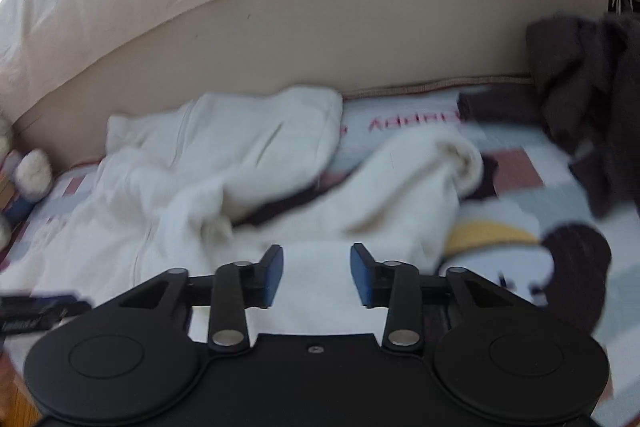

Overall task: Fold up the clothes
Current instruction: 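Grasp the fleece sleeve cuff with the right tool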

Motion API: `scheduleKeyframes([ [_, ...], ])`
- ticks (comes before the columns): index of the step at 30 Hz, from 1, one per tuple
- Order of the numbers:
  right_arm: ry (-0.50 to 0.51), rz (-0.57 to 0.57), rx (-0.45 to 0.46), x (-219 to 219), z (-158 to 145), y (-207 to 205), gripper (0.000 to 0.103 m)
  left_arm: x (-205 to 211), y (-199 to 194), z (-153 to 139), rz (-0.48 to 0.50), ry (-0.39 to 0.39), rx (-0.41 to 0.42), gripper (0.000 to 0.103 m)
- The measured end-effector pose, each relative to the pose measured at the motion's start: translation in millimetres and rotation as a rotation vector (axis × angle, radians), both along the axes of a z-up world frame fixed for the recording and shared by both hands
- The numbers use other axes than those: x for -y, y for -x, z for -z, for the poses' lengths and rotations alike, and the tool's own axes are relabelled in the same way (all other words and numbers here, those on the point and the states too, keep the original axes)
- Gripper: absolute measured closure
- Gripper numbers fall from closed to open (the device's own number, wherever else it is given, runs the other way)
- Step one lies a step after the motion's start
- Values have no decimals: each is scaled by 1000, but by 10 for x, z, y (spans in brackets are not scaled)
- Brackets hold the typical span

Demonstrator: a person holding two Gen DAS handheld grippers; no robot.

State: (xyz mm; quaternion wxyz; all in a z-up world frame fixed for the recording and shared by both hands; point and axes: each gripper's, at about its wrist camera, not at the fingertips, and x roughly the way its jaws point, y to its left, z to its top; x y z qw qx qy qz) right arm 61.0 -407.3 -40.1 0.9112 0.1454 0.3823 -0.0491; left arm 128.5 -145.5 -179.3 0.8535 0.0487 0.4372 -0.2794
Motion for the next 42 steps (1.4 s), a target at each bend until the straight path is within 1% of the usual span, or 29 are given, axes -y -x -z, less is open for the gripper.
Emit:
scheduleKeyframes([
  [2, 25, -32, -23, 12, 0, 159, 55, 147, 175, -62, 79, -32, 35, 59],
  [4, 36, -61, -43, 17, 2, 337, 52, 282, 350, -115, 136, -57, 59, 59],
  [6, 24, -84, -54, 68, 42, 499, 48, 367, 476, -127, 182, -77, 75, 59],
  [8, -15, -83, -40, 138, 107, 620, 44, 444, 594, -141, 229, -94, 86, 58],
  [10, -50, -64, -22, 215, 176, 698, 43, 479, 667, -153, 277, -101, 70, 55],
  [13, -48, 4, -10, 340, 267, 673, 43, 442, 675, -95, 336, -129, -1, 54],
  [17, -90, 44, -11, 550, 310, 389, 43, 331, 619, -61, 364, -114, -22, 49],
  [20, -118, 38, -46, 687, 348, 48, 43, 281, 493, 9, 337, -66, -62, 48],
  [22, -170, 88, -100, 757, 447, -232, 43, 258, 399, 82, 294, -23, -100, 48],
  [24, -225, 111, -146, 785, 584, -446, 43, 225, 343, 157, 249, 16, -136, 48],
  [26, -248, 103, -157, 771, 704, -585, 43, 176, 324, 224, 226, 48, -160, 48],
  [27, -257, 101, -157, 753, 746, -617, 43, 161, 320, 255, 226, 49, -159, 46],
  [28, -264, 100, -151, 724, 772, -616, 43, 147, 306, 298, 215, 49, -166, 44],
  [29, -271, 98, -145, 695, 798, -614, 43, 134, 276, 357, 186, 45, -184, 39],
  [30, -282, 86, -123, 650, 812, -592, 52, 117, 239, 414, 149, 51, -213, 39],
  [31, -298, 63, -86, 590, 815, -550, 84, 100, 207, 447, 108, 64, -243, 40],
  [32, -291, 46, -63, 522, 808, -516, 95, 92, 197, 443, 83, 66, -253, 43],
  [34, -213, 46, -10, 363, 712, -406, 94, 110, 237, 361, 76, 47, -236, 43],
  [36, -177, 49, 36, 248, 533, -231, 96, 160, 320, 211, 104, 12, -192, 43],
  [38, -151, 53, 55, 134, 364, -22, 97, 223, 395, 34, 127, -18, -156, 43],
  [40, -137, 53, 48, 37, 293, 208, 97, 246, 449, -128, 133, 13, -136, 43],
  [42, -144, 51, 17, -4, 348, 384, 97, 275, 522, -229, 158, 64, -114, 42],
])
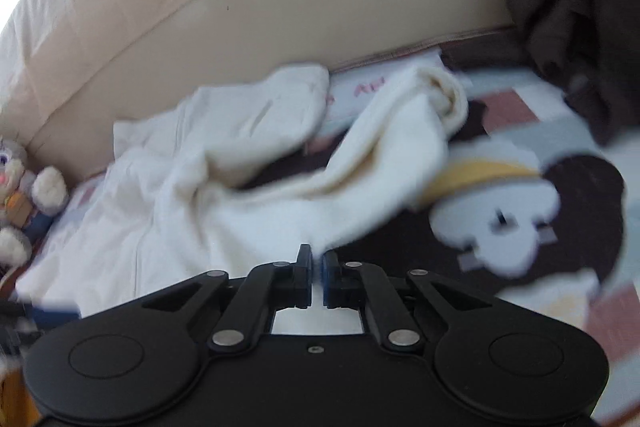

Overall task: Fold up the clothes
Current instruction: 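Grasp the fleece sleeve cuff with the right tool, then carry the held sleeve with the right tool toward the left tool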

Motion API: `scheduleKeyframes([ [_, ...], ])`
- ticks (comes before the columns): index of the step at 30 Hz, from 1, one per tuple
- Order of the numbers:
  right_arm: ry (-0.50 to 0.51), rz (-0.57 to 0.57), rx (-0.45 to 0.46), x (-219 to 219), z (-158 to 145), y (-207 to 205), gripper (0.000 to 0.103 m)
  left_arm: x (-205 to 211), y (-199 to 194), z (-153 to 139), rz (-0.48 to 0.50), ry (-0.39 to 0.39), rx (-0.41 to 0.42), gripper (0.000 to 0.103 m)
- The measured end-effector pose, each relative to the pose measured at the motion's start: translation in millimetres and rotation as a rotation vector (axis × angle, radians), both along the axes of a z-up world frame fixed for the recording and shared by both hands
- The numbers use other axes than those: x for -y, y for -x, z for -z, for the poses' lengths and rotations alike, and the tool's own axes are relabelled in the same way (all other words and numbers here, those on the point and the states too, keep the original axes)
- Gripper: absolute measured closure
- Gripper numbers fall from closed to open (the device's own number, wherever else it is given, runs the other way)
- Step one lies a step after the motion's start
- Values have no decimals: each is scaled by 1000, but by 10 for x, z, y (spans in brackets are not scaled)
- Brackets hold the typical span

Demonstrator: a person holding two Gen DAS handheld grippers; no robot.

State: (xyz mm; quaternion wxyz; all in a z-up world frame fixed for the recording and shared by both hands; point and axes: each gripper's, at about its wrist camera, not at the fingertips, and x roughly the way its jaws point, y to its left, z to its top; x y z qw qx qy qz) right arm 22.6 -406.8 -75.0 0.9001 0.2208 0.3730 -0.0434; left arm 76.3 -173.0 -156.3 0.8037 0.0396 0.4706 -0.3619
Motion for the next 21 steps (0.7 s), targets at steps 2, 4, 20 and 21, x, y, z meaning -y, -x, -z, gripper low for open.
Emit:
scheduleKeyframes([
  [2, -9, 26, -32, 57, 82, 101, 97, 75, 71, -15, 36, 16, 9, 42],
  [4, -16, 63, -53, 146, 140, 169, 97, 202, 142, 41, 67, -9, 24, 42],
  [20, -283, 128, 7, 931, 16, 272, 77, 1085, 805, 627, 337, -226, 224, 42],
  [21, -299, 142, 2, 995, 25, 269, 67, 1093, 800, 614, 339, -220, 213, 42],
])
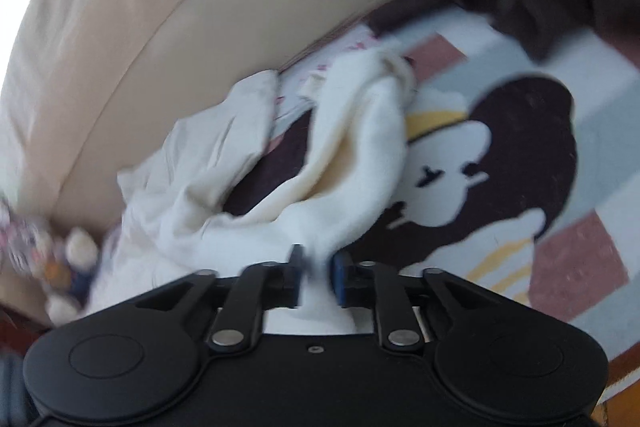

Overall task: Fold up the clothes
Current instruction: 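Carry the held sleeve with the right tool toward the left tool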

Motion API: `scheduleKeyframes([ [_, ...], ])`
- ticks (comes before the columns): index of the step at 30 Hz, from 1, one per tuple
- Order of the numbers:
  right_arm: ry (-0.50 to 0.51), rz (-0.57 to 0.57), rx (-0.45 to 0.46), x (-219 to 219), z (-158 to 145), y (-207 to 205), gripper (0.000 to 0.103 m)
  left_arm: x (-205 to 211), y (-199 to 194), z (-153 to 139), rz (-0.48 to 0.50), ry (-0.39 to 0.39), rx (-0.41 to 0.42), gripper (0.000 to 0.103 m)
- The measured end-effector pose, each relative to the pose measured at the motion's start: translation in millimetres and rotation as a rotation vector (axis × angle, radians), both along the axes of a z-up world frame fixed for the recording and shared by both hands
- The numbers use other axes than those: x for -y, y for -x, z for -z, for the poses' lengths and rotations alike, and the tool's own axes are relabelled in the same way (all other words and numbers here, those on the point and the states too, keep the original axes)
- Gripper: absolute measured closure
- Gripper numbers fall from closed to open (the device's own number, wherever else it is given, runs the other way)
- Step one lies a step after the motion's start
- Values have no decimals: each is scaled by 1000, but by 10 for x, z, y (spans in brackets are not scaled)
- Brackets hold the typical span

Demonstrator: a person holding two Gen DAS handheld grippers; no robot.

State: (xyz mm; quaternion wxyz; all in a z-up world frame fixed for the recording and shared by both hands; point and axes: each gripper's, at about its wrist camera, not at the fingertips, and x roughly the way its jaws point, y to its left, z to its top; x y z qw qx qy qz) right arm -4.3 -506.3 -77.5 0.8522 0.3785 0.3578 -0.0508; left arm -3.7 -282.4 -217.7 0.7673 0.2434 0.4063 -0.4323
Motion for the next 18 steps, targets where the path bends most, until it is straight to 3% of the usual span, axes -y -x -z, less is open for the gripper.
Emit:
scheduleKeyframes([
  [1, 1, 6, -4, 47, -1, -8, 61, 11, -9, -8, 1, 5, -12, 41],
  [3, -2, -4, -16, 115, 17, -25, 57, 60, -31, 5, 1, 12, -27, 41],
  [7, -114, -50, -36, 74, 128, -127, 59, 230, -95, 40, -14, 0, -32, 41],
  [8, -114, -64, -28, -8, 124, -152, 61, 214, -147, 6, -38, 31, -70, 41],
  [9, -115, -77, -20, -89, 120, -178, 74, 175, -202, -32, -59, 76, -109, 41],
  [10, -104, -96, -18, -163, 107, -219, 94, 134, -235, -68, -71, 116, -126, 41],
  [12, -87, -113, 10, -280, 27, -284, 94, 75, -239, -130, -71, 164, -108, 42],
  [18, -193, -134, 165, -368, -401, -403, 94, 1, -30, -294, -9, 264, -23, 41],
])
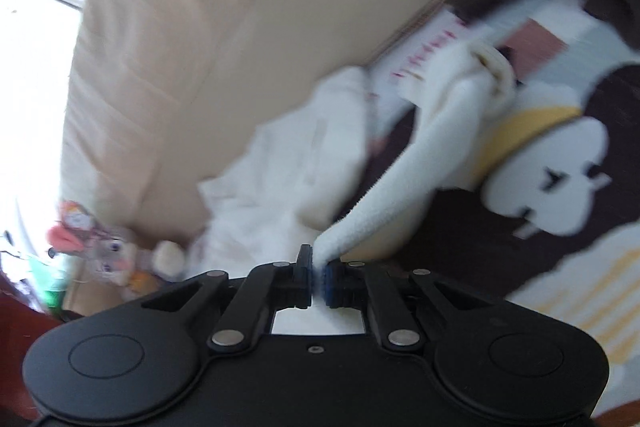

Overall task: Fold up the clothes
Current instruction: 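Carry the held sleeve with the right tool toward the left tool, then grasp the sleeve with the left tool while the right tool releases it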

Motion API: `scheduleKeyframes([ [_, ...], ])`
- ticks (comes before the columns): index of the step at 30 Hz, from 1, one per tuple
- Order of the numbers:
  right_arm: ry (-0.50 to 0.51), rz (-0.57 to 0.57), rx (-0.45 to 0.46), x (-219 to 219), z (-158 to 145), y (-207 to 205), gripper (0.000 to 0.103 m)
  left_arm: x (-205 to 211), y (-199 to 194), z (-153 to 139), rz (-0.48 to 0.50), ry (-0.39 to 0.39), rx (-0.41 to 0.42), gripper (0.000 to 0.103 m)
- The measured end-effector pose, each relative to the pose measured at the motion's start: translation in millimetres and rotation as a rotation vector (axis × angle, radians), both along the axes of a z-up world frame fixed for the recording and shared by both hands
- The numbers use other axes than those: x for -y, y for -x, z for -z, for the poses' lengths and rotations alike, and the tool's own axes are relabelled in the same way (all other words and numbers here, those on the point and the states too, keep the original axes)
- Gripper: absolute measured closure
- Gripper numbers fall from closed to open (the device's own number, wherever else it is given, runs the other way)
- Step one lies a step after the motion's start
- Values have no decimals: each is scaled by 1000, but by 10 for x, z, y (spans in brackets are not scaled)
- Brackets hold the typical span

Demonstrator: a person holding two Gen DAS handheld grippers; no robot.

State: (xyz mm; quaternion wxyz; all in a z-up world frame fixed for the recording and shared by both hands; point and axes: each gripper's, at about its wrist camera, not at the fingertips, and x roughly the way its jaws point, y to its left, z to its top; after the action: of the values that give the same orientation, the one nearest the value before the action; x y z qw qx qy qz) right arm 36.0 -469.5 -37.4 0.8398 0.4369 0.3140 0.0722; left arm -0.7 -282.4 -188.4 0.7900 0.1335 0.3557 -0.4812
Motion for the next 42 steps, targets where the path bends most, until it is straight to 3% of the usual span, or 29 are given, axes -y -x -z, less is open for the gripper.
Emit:
scheduleKeyframes([
  [5, -70, -56, 23, -110, -180, -8, 94, 140, 52, 17, 14, 73, 3, 39],
  [10, -145, -121, 26, -271, -209, 67, 94, 291, -47, 176, -77, 0, 8, 39],
  [11, -157, -129, 26, -285, -195, 97, 94, 268, -69, 181, -109, -11, 19, 44],
  [12, -170, -137, 26, -300, -180, 127, 94, 245, -91, 187, -141, -22, 30, 62],
  [14, -144, -129, 19, -297, -147, 170, 94, 156, -148, 167, -194, -23, 28, 87],
  [17, -84, -81, -23, -217, -52, 202, 92, -21, -234, 96, -254, -6, -4, 93],
  [23, -59, -47, -50, -172, -29, 205, 91, -95, -272, -39, -260, -26, 8, 96],
  [28, -1, -64, -24, -209, -175, 192, 91, -103, -245, -79, -265, -38, 33, 97],
  [31, 87, -93, -22, -286, -302, 151, 91, -119, -247, -71, -265, -32, 26, 96],
  [34, 224, -140, -60, -434, -440, 91, 91, -137, -269, -5, -271, -22, 9, 93],
  [37, 288, -176, -122, -624, -546, 32, 91, -188, -288, 117, -298, 22, -48, 91],
  [38, 299, -184, -130, -680, -578, 13, 91, -192, -279, 138, -296, 35, -64, 88],
  [42, 381, -206, -139, -887, -692, -36, 91, -161, -193, 133, -259, 83, -70, 55],
])
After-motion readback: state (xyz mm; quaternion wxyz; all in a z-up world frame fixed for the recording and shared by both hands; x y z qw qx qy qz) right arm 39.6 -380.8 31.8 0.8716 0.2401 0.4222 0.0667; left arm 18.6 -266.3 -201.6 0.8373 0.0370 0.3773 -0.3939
